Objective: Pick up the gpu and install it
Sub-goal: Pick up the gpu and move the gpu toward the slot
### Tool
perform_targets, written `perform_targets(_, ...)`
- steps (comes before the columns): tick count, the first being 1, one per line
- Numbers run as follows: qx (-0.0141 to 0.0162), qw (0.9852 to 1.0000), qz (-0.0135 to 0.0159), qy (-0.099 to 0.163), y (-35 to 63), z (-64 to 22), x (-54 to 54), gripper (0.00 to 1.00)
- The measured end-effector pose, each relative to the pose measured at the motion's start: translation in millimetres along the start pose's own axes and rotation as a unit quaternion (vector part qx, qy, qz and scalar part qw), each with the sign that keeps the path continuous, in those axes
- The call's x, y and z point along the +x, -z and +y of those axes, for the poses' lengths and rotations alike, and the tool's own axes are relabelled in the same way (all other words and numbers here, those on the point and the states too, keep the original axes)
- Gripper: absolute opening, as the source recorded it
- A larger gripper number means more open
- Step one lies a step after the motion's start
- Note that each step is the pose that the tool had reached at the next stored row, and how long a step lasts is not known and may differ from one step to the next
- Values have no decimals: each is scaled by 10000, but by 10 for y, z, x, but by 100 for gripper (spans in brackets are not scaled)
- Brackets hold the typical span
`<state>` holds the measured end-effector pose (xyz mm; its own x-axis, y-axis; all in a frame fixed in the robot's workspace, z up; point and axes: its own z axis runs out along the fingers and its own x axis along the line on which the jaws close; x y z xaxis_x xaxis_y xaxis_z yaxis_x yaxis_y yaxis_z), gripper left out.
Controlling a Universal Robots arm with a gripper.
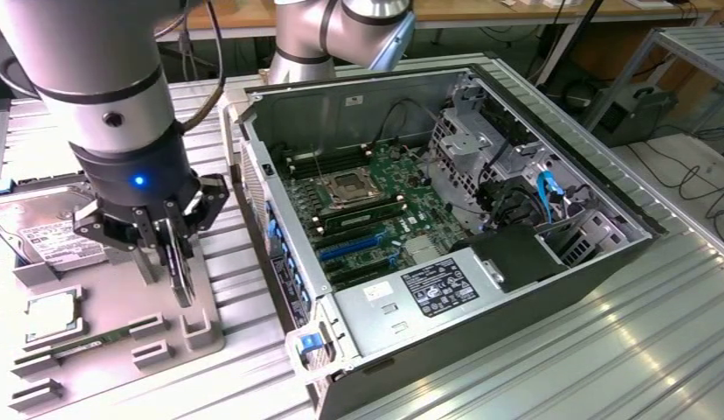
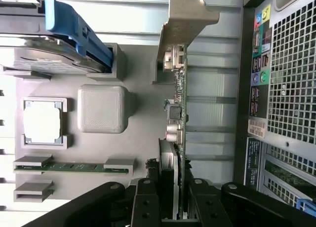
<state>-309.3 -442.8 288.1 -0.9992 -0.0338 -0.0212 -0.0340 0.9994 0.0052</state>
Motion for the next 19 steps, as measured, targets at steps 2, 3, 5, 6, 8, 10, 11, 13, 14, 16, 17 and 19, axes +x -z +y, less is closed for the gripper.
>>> perform_targets(2,-1,10000,0,0,78,0,-2,28)
perform_targets(3,-1,10000,0,0,100,1,-2,28)
perform_targets(5,-1,10000,0,0,148,1,-3,28)
perform_targets(6,-1,10000,0,0,170,1,-4,28)
perform_targets(8,-1,10000,0,0,213,1,-5,28)
perform_targets(10,-1,10000,0,0,249,1,-6,28)
perform_targets(11,-1,10000,0,0,264,1,-6,28)
perform_targets(13,-7,10000,-1,0,278,1,-7,28)
perform_targets(14,-16,10000,-1,0,280,1,-7,28)
perform_targets(16,-16,10000,0,0,291,1,-7,28)
perform_targets(17,-16,10000,0,0,299,1,-7,28)
perform_targets(19,-18,10000,-1,0,317,2,-7,28)
